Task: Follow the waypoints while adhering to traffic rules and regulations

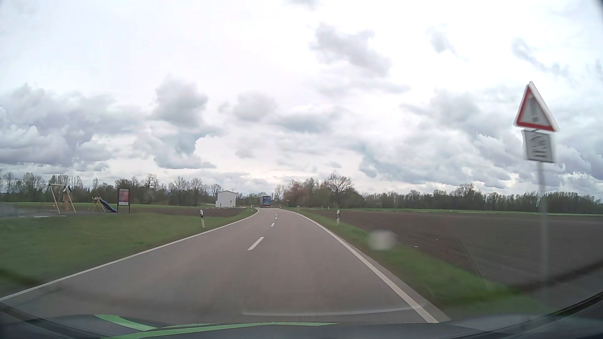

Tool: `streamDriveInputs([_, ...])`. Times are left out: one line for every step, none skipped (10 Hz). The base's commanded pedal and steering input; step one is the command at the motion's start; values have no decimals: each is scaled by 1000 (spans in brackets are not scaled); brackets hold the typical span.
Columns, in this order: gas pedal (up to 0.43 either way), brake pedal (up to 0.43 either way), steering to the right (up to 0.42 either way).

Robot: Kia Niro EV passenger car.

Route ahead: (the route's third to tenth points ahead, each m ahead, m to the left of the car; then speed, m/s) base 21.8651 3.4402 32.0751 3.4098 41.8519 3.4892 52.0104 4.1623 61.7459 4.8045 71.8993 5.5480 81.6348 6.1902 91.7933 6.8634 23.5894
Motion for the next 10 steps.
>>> streamDriveInputs([248,0,-6])
streamDriveInputs([248,0,-6])
streamDriveInputs([248,0,-6])
streamDriveInputs([248,0,-6])
streamDriveInputs([248,0,-6])
streamDriveInputs([248,0,-6])
streamDriveInputs([248,0,-6])
streamDriveInputs([248,0,-6])
streamDriveInputs([248,0,-6])
streamDriveInputs([248,0,-6])
